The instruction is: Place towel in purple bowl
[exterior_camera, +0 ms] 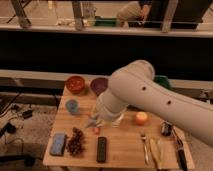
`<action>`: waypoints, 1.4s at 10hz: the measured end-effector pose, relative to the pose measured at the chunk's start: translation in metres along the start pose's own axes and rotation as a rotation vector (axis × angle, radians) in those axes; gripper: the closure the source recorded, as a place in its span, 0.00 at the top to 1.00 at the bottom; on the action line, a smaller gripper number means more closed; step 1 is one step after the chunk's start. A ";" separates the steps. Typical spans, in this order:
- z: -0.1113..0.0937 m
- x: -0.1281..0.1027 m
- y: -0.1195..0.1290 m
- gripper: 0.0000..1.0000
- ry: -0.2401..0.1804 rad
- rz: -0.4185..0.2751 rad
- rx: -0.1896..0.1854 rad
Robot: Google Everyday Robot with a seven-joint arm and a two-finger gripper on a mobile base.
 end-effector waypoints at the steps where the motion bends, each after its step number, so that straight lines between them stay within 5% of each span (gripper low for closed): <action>1: 0.011 -0.007 -0.006 0.00 0.000 -0.019 -0.010; 10: 0.076 -0.001 -0.101 0.00 0.050 -0.070 -0.093; 14: 0.078 0.003 -0.104 0.00 0.058 -0.067 -0.100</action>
